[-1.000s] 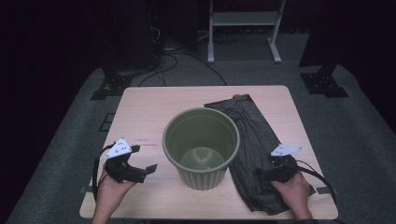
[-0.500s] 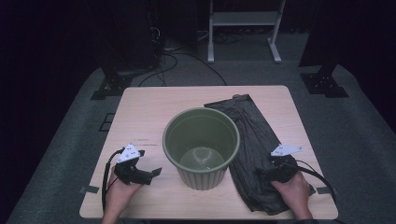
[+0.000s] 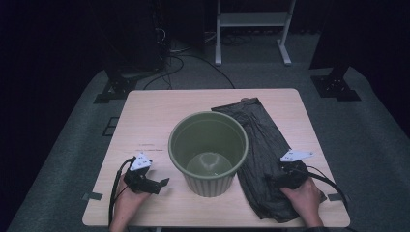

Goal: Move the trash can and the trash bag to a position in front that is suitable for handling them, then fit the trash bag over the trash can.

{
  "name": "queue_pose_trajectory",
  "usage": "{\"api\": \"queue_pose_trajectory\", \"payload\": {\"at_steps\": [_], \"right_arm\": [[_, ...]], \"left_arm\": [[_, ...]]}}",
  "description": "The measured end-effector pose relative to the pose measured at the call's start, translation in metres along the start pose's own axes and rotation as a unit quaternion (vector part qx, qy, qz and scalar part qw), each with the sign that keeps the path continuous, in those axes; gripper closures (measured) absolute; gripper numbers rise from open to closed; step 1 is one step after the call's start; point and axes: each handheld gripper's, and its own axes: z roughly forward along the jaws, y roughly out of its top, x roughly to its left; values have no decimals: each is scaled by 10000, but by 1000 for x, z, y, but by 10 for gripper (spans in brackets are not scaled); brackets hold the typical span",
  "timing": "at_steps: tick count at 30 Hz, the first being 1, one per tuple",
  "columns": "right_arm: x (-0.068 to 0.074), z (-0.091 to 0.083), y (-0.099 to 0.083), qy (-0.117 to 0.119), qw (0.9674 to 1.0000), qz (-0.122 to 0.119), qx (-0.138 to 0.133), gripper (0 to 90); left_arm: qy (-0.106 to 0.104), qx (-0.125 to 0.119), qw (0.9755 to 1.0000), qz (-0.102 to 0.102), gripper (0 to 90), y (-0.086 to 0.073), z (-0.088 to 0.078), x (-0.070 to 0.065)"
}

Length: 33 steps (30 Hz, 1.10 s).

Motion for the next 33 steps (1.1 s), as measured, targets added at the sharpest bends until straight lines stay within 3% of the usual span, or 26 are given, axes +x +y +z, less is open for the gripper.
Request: {"api": "queue_pose_trajectory", "payload": {"at_steps": [9,27,33], "right_arm": [[-1,-1,0,-5,10000,-19,-2,124],[-5,-20,8,-49,9997,28,-219,123],[-13,-23,13,-130,9996,80,-244,123]], "left_arm": [[59,306,9994,167,0,-3,10,-4],[32,337,9994,98,0,-4,10,-4],[30,337,9994,99,0,-4,10,-4]]}}
